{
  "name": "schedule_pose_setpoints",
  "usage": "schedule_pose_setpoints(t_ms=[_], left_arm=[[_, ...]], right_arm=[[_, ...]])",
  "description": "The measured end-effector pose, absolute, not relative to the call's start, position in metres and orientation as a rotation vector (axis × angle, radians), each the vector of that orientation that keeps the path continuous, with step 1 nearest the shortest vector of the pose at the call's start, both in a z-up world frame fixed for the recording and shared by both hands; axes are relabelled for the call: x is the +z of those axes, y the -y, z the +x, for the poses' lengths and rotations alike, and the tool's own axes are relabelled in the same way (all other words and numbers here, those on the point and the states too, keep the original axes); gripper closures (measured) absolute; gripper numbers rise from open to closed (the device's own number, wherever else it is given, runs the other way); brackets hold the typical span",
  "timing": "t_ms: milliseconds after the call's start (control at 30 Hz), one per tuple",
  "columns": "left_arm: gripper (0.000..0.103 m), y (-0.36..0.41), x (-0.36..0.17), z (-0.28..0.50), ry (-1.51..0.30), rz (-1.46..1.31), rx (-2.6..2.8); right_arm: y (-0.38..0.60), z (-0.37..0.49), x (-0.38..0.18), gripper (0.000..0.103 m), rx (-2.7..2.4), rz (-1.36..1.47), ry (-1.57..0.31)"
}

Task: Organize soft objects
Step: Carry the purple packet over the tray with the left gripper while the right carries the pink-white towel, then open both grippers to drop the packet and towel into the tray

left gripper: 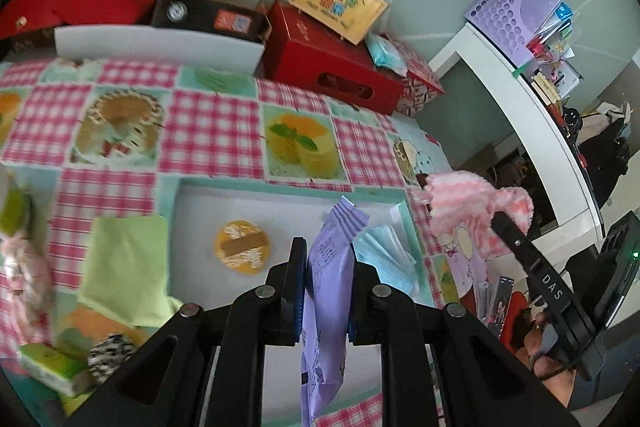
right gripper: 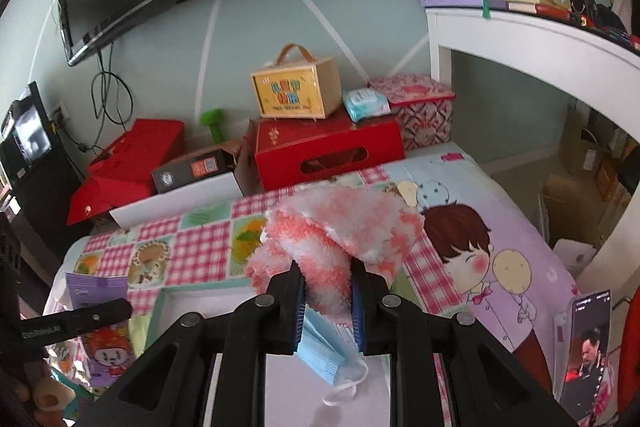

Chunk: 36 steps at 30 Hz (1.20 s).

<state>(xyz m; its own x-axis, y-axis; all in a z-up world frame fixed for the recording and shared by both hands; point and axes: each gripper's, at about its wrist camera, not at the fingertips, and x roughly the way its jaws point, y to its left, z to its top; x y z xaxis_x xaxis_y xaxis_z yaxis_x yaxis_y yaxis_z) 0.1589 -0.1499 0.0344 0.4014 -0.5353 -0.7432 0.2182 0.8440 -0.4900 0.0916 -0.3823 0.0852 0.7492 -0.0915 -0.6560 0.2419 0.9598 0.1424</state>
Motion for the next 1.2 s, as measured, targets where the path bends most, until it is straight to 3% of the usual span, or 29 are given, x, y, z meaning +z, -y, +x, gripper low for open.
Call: schedule_pose_setpoints(t_ms=[400,933,1200], left_arm=[[0.087,0.169,-0.013,0.175,-1.110,-0.404,-0.586],[0.087,0.160,-0.055,0.185,-1.206,-0.451,-0.541],[0.086,0.159,-0.057,0.183,-1.243,-0.387,-0.477]], right_arm=[[0.362,0.130,0.023,0.083,-0.150,0.186,-0.897],[0.342,0.145,-0.008,0.079,-0.108,0.148,-1.029],[0.338,0.143,-0.009,0.069,-0.118,0.112,-1.071]])
